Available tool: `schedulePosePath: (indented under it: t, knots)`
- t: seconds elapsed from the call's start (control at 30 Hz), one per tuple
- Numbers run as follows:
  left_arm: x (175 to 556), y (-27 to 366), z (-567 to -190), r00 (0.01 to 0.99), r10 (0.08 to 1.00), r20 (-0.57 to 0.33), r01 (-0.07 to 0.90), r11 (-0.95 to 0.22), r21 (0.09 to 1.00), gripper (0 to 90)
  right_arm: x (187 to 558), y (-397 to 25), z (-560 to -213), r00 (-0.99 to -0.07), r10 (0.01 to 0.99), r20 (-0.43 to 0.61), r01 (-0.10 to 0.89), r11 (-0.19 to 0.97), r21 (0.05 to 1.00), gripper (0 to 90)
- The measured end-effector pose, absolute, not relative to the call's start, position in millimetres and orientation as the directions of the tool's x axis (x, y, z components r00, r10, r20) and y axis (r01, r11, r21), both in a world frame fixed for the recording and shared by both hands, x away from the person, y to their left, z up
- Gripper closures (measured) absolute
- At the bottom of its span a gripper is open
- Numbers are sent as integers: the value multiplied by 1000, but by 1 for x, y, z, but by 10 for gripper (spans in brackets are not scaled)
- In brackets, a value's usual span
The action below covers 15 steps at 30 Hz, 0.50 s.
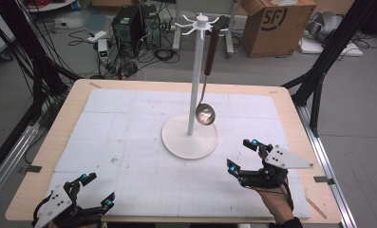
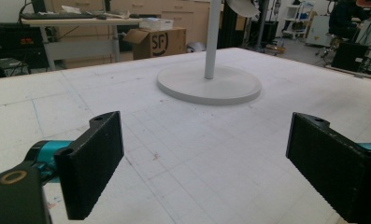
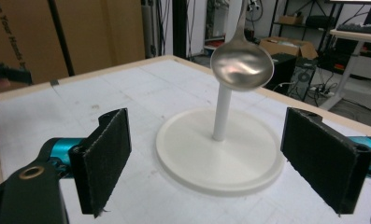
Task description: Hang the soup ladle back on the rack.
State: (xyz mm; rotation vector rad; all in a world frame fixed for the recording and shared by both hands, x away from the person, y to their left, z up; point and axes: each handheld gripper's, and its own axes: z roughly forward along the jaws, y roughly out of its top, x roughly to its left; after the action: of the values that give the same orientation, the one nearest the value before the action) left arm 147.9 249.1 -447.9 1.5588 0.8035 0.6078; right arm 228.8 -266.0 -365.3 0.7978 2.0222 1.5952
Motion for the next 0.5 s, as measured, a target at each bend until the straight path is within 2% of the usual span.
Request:
schedulePosePath:
  t: [0.5]
  knots:
    - [153,250,-450,615,785,-74,157,-30,987,118,203,-276,-391,-714,700,16,155,136,978,152]
